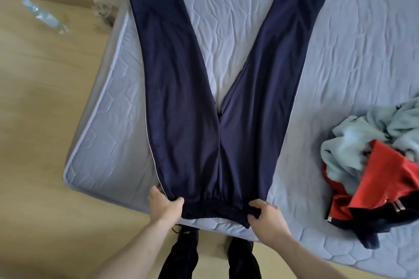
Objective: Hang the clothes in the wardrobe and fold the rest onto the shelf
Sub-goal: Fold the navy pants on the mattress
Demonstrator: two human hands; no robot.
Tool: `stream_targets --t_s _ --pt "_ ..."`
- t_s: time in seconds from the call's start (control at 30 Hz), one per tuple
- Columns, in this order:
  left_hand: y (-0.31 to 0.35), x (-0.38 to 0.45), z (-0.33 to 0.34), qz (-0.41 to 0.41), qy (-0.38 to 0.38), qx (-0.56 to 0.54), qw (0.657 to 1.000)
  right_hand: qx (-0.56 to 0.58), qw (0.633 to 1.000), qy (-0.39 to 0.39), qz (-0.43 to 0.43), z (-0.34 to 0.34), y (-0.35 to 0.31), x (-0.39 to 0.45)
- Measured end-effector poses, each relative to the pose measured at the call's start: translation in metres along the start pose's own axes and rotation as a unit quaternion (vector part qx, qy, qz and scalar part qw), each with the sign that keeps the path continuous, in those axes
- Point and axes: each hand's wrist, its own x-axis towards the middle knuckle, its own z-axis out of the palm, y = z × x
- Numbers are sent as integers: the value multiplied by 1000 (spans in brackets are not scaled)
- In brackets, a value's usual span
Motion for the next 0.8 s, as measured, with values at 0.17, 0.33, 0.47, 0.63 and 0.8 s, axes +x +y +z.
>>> stream_targets --t_s 0.17,0.33,0.47,0.63,0.8 --pt "40 -55 13 252 33 89 963 122 990 65 26 -41 2 2" --pt "77 -96 37 411 -43 187 891 195 973 115 40 -78 12 6" --pt "94 -114 77 448 -105 330 824 217 966 133 49 -93 26 12" --pt "97 -116 120 453 -182 467 737 233 961 134 62 -94 41 21" --pt "102 -95 133 417 -328 513 675 243 961 117 66 -90 43 39"
